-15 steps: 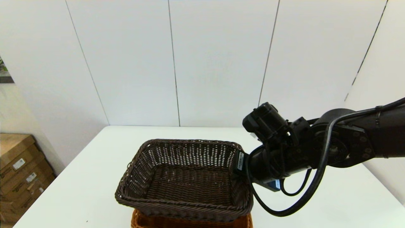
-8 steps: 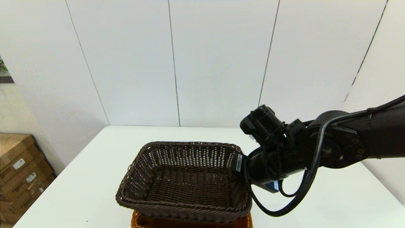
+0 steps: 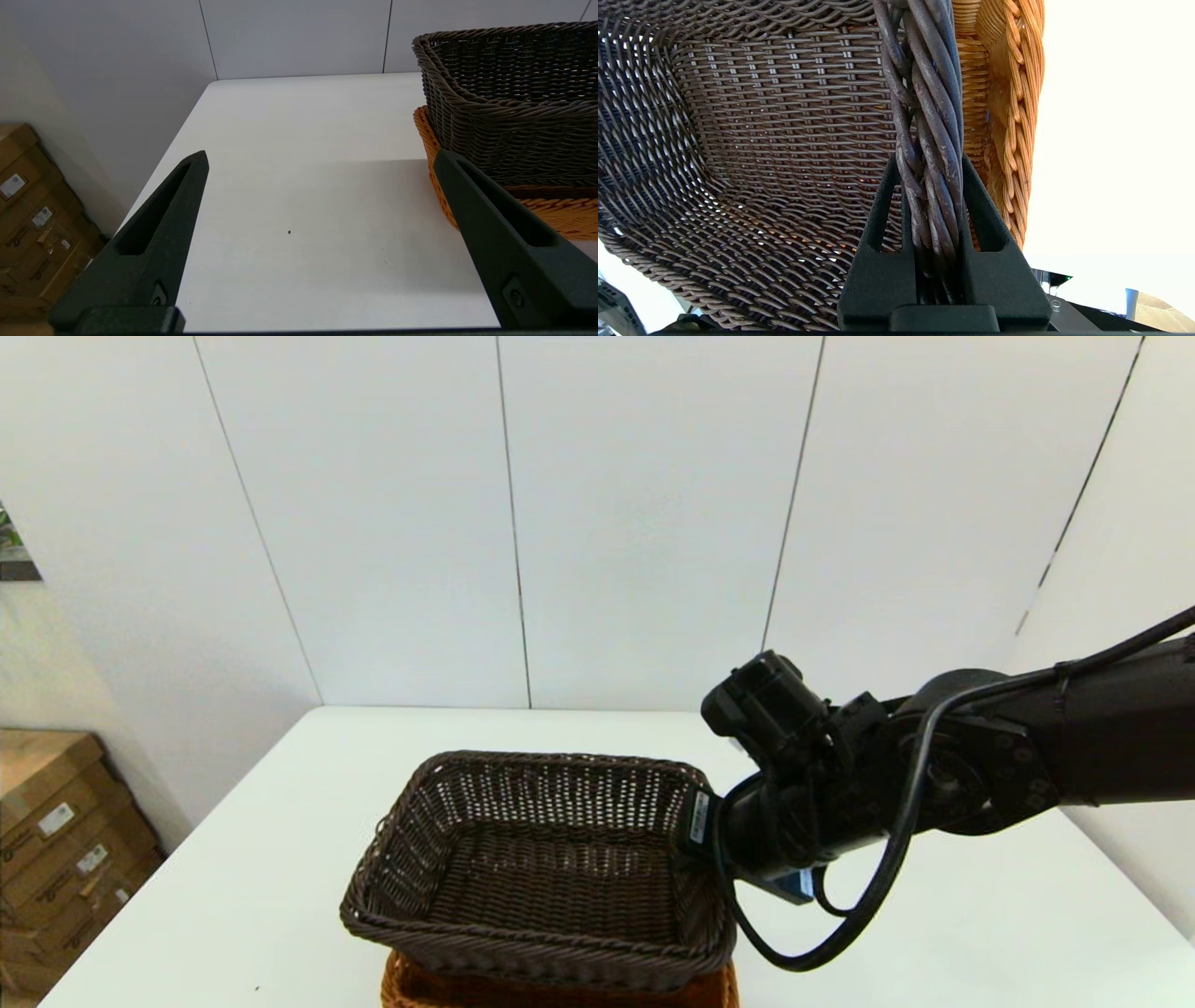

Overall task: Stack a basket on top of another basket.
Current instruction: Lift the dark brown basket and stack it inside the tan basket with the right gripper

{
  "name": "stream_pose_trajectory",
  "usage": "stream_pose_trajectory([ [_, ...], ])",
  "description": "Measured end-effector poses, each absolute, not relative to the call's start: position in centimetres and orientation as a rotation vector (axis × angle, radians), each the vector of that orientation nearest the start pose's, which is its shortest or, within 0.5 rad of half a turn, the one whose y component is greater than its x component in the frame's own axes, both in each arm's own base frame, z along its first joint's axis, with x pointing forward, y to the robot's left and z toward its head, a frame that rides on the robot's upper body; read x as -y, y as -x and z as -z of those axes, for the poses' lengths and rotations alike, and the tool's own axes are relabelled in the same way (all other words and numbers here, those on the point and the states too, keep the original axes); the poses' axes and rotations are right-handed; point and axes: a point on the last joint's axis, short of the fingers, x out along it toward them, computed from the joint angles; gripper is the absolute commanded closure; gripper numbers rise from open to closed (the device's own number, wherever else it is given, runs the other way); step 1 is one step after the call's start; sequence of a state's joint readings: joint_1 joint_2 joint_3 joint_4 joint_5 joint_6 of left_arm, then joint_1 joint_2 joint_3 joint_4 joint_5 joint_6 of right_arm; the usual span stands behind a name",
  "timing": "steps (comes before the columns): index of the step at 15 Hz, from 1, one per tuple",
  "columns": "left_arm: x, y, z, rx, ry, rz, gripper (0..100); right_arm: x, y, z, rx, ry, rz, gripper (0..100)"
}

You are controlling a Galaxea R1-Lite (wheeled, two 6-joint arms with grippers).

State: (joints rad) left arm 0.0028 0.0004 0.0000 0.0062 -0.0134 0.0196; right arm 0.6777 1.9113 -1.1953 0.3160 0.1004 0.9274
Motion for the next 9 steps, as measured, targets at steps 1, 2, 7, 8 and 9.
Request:
stream_pose_trajectory([
  [1, 0.04, 2.28, -7.49, -0.006, -0.019, 0.011, 0, -21.11, -25.92, -13.67, -1.232, -0.506, -0.179, 100],
  [2, 0.04, 2.28, -7.49, -0.006, -0.019, 0.011, 0, -21.11, -25.94, -13.62, -1.233, -0.506, -0.178, 100],
  [7, 0.04, 2.28, -7.49, -0.006, -0.020, 0.011, 0, -20.91, -25.90, -13.30, -1.237, -0.503, -0.168, 100],
  [8, 0.04, 2.28, -7.49, -0.006, -0.020, 0.011, 0, -20.84, -25.87, -13.22, -1.239, -0.503, -0.165, 100],
  [9, 0.04, 2.28, -7.49, -0.006, -0.020, 0.011, 0, -20.77, -25.83, -13.10, -1.241, -0.502, -0.163, 100],
])
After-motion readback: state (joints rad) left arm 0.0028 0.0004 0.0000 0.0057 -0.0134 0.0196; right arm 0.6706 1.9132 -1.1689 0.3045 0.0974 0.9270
